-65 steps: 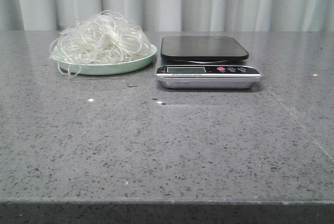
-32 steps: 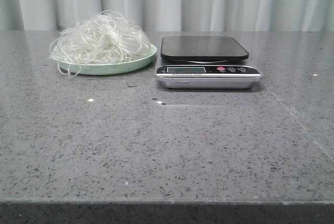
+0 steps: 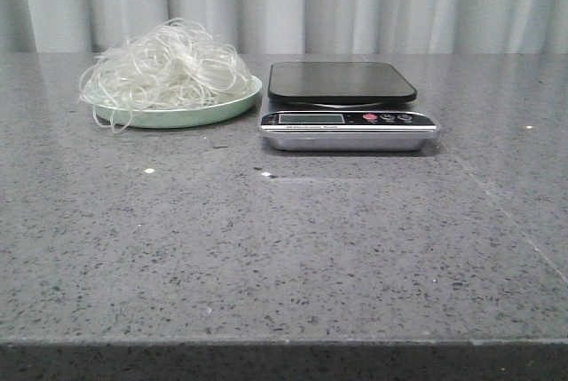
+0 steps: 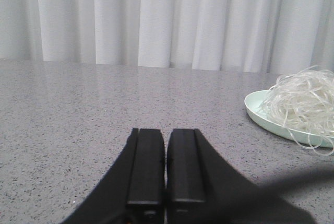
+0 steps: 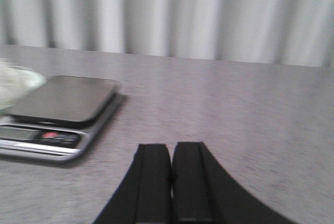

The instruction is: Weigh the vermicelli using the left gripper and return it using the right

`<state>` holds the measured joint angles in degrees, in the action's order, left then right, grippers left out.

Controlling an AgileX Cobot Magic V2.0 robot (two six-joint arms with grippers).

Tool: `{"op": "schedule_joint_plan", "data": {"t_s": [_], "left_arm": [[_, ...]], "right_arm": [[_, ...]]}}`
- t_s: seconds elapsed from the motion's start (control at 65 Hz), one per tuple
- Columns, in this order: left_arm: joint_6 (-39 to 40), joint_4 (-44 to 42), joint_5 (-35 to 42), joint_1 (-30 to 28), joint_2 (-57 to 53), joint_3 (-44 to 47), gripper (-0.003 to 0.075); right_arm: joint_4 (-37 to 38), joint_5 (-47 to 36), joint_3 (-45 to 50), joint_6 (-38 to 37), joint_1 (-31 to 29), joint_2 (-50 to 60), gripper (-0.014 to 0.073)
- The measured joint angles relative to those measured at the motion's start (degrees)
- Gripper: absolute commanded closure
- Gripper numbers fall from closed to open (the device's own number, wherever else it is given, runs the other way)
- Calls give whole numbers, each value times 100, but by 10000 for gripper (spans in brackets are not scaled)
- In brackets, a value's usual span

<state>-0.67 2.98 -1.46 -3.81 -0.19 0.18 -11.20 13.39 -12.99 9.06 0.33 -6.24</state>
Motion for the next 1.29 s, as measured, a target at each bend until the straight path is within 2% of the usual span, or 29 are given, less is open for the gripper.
{"op": "schedule_joint_plan", "data": {"t_s": [0.123, 0.308, 0.785, 1.292], "left_arm": [[0, 0, 0, 0, 0, 0, 594], [0, 0, 13, 0, 0, 0, 594], [0, 0, 13, 0, 0, 0, 594], [0, 0, 13, 0, 0, 0, 594]], "right_arm": [[22, -514, 625, -12, -402, 439, 437], [256, -1193, 1406, -588, -432, 681, 437], [1165, -1339, 1461, -1319, -328, 681, 437], [1273, -1339, 1461, -1421, -191, 681, 437]]}}
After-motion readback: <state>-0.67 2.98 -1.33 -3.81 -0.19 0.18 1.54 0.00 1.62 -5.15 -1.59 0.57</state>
